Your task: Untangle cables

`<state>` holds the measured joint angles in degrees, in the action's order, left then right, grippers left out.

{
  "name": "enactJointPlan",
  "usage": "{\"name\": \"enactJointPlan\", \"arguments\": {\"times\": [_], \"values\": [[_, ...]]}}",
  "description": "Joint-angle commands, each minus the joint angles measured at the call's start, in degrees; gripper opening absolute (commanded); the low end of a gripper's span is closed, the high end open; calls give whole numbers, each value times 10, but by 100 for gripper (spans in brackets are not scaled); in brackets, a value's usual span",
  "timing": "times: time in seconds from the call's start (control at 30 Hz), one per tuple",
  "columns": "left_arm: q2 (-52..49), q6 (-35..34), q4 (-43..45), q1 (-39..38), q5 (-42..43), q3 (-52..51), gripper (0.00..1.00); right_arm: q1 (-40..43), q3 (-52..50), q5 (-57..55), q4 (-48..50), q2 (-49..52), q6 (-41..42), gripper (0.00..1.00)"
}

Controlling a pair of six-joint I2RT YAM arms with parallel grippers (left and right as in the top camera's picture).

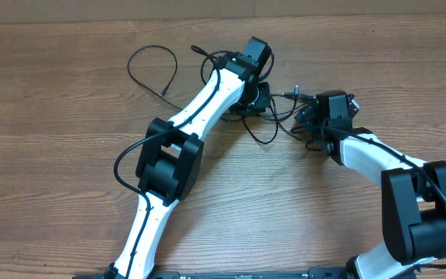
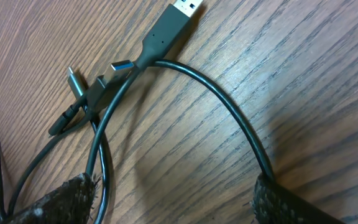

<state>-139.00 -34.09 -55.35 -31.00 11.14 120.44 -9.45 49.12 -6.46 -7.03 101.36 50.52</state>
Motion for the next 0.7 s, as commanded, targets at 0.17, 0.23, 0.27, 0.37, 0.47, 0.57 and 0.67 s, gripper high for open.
{"name": "enactJointPlan", "arguments": {"times": [0.17,0.23,0.27,0.37,0.47,0.57,0.67], "values": [[-4,-13,-12,3,-53,-3,34,6,-22,12,-23,24,5,81],[-4,-24,-14,3,-53,-3,34,6,-22,13,-23,24,5,81],[-4,-24,-14,2,-52,-3,33,6,-22,13,-22,24,5,81],[-4,-24,-14,0,-52,-3,33,6,-22,15,-21,24,5,81],[-4,-24,-14,-2,-52,-3,31,6,-22,14,-22,24,5,81],[-4,-41,-17,-2,-44,-3,25,6,-22,15,-22,24,5,81],[-4,-41,-16,-2,-23,-3,24,6,-22,15,-21,24,5,81]]}}
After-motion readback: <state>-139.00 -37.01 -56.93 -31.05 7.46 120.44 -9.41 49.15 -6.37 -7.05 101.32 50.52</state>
